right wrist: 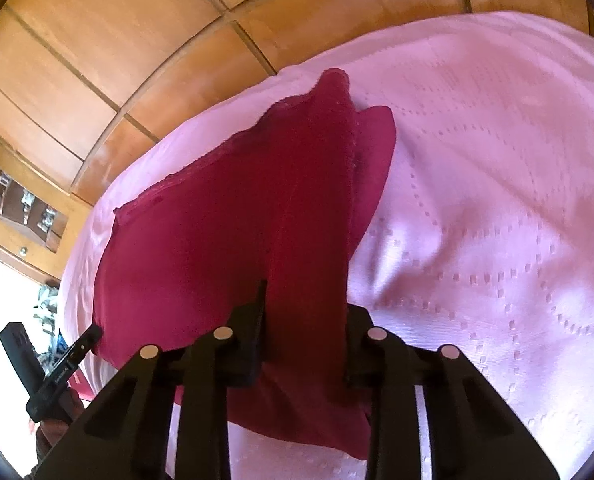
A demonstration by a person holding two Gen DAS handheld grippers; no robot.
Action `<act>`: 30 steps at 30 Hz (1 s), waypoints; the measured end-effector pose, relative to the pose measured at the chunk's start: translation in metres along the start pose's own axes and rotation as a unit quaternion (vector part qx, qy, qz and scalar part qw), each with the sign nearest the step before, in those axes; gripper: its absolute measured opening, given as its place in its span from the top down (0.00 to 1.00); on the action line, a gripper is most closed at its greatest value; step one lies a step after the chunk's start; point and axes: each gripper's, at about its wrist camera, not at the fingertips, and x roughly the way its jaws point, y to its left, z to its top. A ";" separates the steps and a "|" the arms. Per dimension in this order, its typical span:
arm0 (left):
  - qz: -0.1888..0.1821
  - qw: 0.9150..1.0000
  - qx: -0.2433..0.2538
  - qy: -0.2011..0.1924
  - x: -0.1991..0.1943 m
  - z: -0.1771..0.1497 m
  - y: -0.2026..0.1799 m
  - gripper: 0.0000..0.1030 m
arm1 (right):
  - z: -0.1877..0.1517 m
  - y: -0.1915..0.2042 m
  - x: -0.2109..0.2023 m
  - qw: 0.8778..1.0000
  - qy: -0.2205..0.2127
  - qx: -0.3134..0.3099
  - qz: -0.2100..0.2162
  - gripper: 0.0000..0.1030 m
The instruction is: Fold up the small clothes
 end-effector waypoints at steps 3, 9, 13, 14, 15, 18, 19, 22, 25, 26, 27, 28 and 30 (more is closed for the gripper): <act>-0.025 1.000 -0.010 0.006 0.000 0.002 0.005 0.57 | 0.005 0.011 -0.006 1.000 -0.007 0.001 0.013 0.76; -0.121 0.991 -0.056 0.026 -0.003 0.016 0.030 0.57 | 0.023 0.067 -0.022 0.996 -0.031 -0.019 0.076 0.78; -0.145 0.987 -0.069 0.026 -0.001 0.023 0.048 0.57 | 0.038 0.130 -0.021 0.991 -0.040 -0.054 0.115 0.79; -0.164 0.983 -0.079 0.032 0.001 0.024 0.052 0.57 | 0.041 0.142 -0.020 0.990 -0.041 -0.061 0.121 0.79; -0.178 0.979 -0.090 0.039 0.005 0.024 0.056 0.57 | 0.044 0.162 -0.015 0.988 -0.041 -0.074 0.131 0.79; -0.185 0.975 -0.109 0.048 0.015 0.021 0.063 0.57 | 0.047 0.212 0.004 0.983 -0.032 -0.113 0.140 0.79; -0.186 0.975 -0.109 0.049 0.016 0.020 0.063 0.57 | 0.046 0.226 0.012 0.982 -0.025 -0.122 0.142 0.79; -0.197 0.972 -0.122 0.049 0.016 0.020 0.066 0.57 | 0.034 0.264 0.045 0.979 0.005 -0.148 0.140 0.79; -0.208 0.965 -0.150 0.048 0.010 0.021 0.077 0.57 | 0.015 0.293 0.080 0.976 0.039 -0.169 0.135 0.80; -0.208 0.964 -0.161 0.045 0.006 0.021 0.084 0.57 | 0.009 0.299 0.090 0.974 0.050 -0.176 0.131 0.80; -0.211 0.962 -0.170 0.042 0.003 0.021 0.091 0.57 | -0.001 0.305 0.104 0.973 0.065 -0.183 0.127 0.80; -0.216 0.959 -0.182 0.038 -0.001 0.021 0.098 0.57 | -0.007 0.309 0.113 0.971 0.075 -0.188 0.124 0.80; -0.217 0.955 -0.203 0.027 -0.010 0.022 0.112 0.57 | -0.023 0.318 0.128 0.964 0.097 -0.217 0.118 0.78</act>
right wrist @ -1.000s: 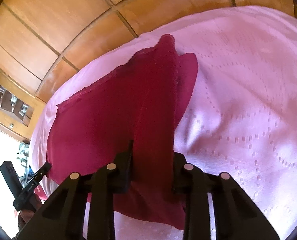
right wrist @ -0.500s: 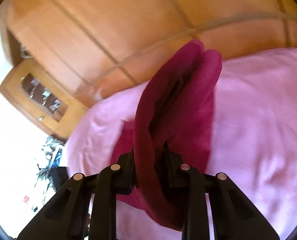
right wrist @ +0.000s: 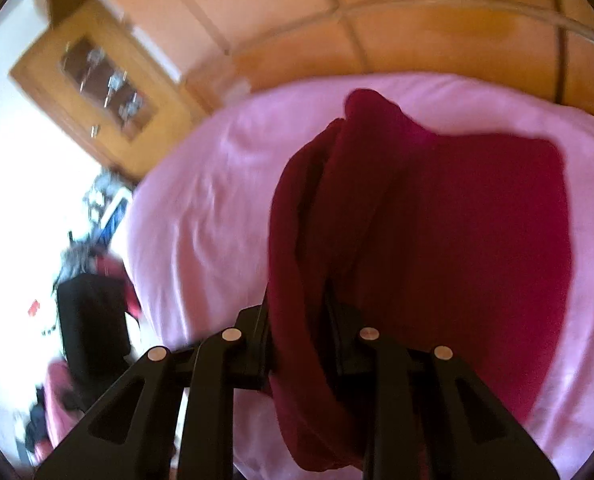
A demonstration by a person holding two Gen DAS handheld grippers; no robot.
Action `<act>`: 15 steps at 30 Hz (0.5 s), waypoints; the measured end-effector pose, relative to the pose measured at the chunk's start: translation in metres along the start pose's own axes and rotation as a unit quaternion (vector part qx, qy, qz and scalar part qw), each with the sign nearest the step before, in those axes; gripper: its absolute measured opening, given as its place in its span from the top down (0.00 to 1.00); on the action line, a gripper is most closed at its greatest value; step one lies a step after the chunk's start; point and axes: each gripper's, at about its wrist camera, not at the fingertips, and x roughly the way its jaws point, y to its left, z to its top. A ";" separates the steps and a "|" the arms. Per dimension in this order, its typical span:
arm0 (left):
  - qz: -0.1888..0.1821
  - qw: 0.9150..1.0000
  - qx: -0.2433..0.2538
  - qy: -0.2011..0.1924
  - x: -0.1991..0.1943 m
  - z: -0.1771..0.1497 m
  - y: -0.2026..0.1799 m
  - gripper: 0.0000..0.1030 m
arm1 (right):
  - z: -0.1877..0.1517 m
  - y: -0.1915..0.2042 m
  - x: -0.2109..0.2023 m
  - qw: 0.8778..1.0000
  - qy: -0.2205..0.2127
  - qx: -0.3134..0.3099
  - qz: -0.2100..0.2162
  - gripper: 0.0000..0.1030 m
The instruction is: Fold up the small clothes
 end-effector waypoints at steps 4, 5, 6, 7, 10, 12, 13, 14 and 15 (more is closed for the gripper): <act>-0.025 0.999 -0.028 -0.026 -0.026 0.010 0.005 0.57 | -0.009 0.012 0.005 0.999 0.005 -0.032 0.023 0.63; -0.027 0.999 -0.028 -0.028 -0.029 0.011 0.002 0.57 | -0.012 0.010 -0.001 0.999 -0.001 -0.032 0.035 0.56; -0.029 0.999 -0.027 -0.031 -0.032 0.013 -0.002 0.57 | -0.014 0.009 -0.009 0.998 -0.011 -0.032 0.048 0.52; -0.037 0.998 -0.027 -0.031 -0.034 0.014 -0.006 0.51 | -0.017 0.007 -0.019 0.998 -0.019 -0.032 0.055 0.52; -0.062 0.997 -0.031 -0.029 -0.035 0.020 -0.014 0.45 | -0.032 -0.004 -0.047 0.997 -0.045 -0.027 0.062 0.49; -0.075 0.996 -0.028 -0.024 -0.034 0.024 -0.024 0.45 | -0.046 -0.015 -0.066 0.997 -0.056 -0.026 0.045 0.48; -0.080 0.996 -0.027 -0.020 -0.034 0.026 -0.026 0.45 | -0.053 -0.021 -0.070 0.998 -0.058 -0.027 0.030 0.48; -0.085 0.996 -0.024 -0.015 -0.033 0.027 -0.031 0.42 | -0.063 -0.029 -0.076 0.998 -0.058 -0.027 0.007 0.48; -0.085 0.996 -0.020 -0.011 -0.033 0.028 -0.033 0.40 | -0.073 -0.039 -0.082 0.998 -0.056 -0.027 -0.007 0.48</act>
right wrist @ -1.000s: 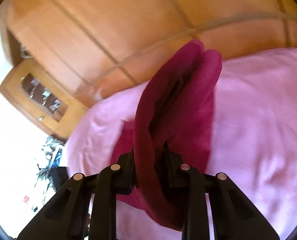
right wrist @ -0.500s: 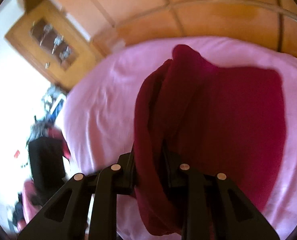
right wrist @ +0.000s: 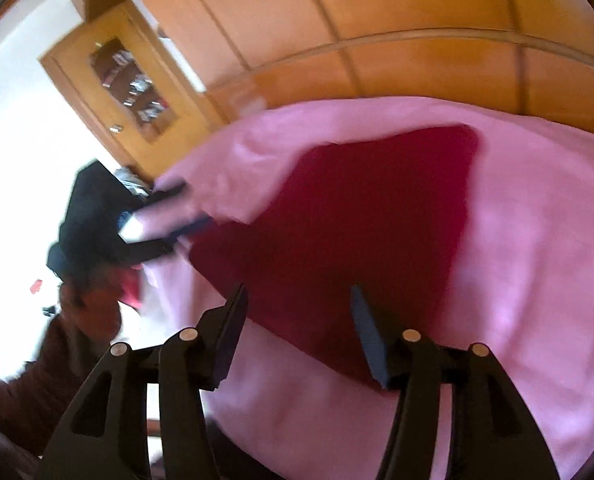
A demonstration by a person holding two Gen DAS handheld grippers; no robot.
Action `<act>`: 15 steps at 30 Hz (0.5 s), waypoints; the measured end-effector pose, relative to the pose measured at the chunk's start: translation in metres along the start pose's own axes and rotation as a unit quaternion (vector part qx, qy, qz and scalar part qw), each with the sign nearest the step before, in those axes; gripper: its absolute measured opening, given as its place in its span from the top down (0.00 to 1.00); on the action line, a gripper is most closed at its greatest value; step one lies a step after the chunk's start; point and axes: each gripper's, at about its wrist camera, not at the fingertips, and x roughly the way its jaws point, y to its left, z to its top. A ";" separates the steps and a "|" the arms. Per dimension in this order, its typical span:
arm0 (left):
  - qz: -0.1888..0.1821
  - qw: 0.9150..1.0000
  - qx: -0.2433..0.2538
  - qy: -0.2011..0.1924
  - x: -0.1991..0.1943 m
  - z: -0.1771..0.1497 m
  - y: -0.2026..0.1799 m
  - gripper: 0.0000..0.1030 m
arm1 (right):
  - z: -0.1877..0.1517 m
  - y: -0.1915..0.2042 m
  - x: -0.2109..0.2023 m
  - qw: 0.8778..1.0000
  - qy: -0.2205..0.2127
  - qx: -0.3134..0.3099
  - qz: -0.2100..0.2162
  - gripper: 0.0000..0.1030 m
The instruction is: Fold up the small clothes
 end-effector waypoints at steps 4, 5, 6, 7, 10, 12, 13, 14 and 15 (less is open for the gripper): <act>0.044 0.998 0.021 0.030 0.022 0.008 -0.015 0.35 | -0.024 -0.015 -0.007 0.999 0.009 -0.005 -0.048 0.48; 0.058 0.997 0.022 0.041 0.030 0.010 -0.016 0.35 | -0.030 -0.015 -0.005 0.998 0.009 -0.007 -0.054 0.48; 0.070 0.996 0.020 0.050 0.037 0.012 -0.016 0.35 | -0.034 -0.018 -0.009 0.998 0.009 -0.011 -0.058 0.48; 0.080 0.995 0.016 0.062 0.044 0.013 -0.015 0.35 | -0.038 -0.020 -0.011 0.998 0.009 -0.017 -0.063 0.48; 0.102 0.989 0.006 0.106 0.061 0.006 -0.011 0.35 | -0.045 -0.016 -0.004 0.996 0.020 -0.042 -0.075 0.48; 0.111 0.987 0.020 0.119 0.066 -0.001 -0.017 0.35 | -0.047 -0.011 0.010 0.993 0.024 -0.064 -0.095 0.48; 0.111 0.986 0.027 0.120 0.065 -0.004 -0.020 0.35 | -0.048 -0.009 0.017 0.990 0.026 -0.077 -0.113 0.49; 0.112 0.986 0.033 0.120 0.065 -0.006 -0.024 0.35 | -0.048 -0.011 0.021 0.989 0.028 -0.082 -0.121 0.58; 0.114 0.986 0.036 0.119 0.066 -0.007 -0.027 0.35 | -0.047 -0.009 0.028 0.986 0.031 -0.091 -0.136 0.67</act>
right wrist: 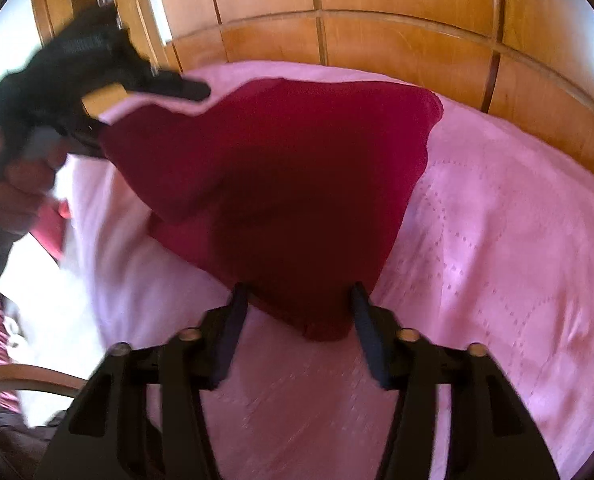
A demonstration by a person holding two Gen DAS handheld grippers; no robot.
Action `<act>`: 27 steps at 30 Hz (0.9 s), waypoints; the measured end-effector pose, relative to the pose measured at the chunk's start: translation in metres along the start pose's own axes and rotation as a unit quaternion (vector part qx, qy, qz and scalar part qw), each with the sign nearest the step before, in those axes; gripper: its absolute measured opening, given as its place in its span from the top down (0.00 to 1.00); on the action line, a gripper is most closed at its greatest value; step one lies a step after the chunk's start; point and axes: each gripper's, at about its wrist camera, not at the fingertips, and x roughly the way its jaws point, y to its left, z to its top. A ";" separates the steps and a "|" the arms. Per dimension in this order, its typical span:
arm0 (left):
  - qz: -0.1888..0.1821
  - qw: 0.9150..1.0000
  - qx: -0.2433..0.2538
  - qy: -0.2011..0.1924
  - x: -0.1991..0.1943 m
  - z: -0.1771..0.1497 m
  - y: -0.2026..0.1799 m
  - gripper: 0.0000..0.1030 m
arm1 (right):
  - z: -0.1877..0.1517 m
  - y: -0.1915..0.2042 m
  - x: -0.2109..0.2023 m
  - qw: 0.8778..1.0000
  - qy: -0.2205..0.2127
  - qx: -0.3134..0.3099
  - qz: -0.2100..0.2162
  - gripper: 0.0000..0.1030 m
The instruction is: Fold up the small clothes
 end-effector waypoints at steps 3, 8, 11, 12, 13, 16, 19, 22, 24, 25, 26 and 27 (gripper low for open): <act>0.039 0.999 0.025 -0.005 0.001 -0.001 -0.007 0.66 | -0.002 -0.004 0.001 1.000 -0.010 0.007 -0.004 0.80; 0.070 0.994 0.057 -0.059 -0.018 -0.014 -0.004 0.85 | -0.009 -0.004 -0.015 1.000 -0.024 0.002 0.002 0.85; 0.103 0.992 0.046 -0.064 -0.011 -0.030 0.016 0.85 | -0.019 0.003 -0.004 1.000 -0.009 -0.026 -0.001 0.85; 0.125 0.989 0.049 -0.062 -0.004 -0.035 0.023 0.85 | -0.020 0.005 0.002 1.000 -0.004 -0.027 0.000 0.84; 0.139 0.987 0.050 -0.060 0.004 -0.042 0.031 0.85 | -0.022 0.006 0.005 1.000 0.000 -0.029 -0.001 0.84; 0.125 0.988 0.023 -0.083 -0.004 -0.048 0.041 0.78 | -0.019 0.006 0.005 0.999 0.004 -0.038 -0.003 0.76; 0.147 0.982 0.036 -0.116 -0.024 -0.046 0.025 0.76 | -0.013 -0.005 -0.006 0.999 0.014 -0.031 0.028 0.57; 0.168 0.970 0.068 -0.164 -0.048 -0.044 0.002 0.76 | -0.001 -0.017 -0.026 0.999 -0.009 -0.016 0.048 0.45; 0.151 0.966 0.081 -0.193 -0.062 -0.041 -0.013 0.76 | 0.014 -0.027 -0.038 0.998 -0.029 0.003 0.056 0.43; 0.146 0.965 0.087 -0.202 -0.063 -0.038 -0.019 0.76 | 0.024 -0.033 -0.041 0.997 -0.039 0.016 0.058 0.41; 0.143 0.963 0.095 -0.209 -0.064 -0.036 -0.026 0.76 | 0.036 -0.042 -0.043 0.996 -0.053 0.038 0.058 0.38; 0.142 0.961 0.103 -0.212 -0.060 -0.035 -0.033 0.76 | 0.042 -0.048 -0.044 0.995 -0.061 0.054 0.057 0.37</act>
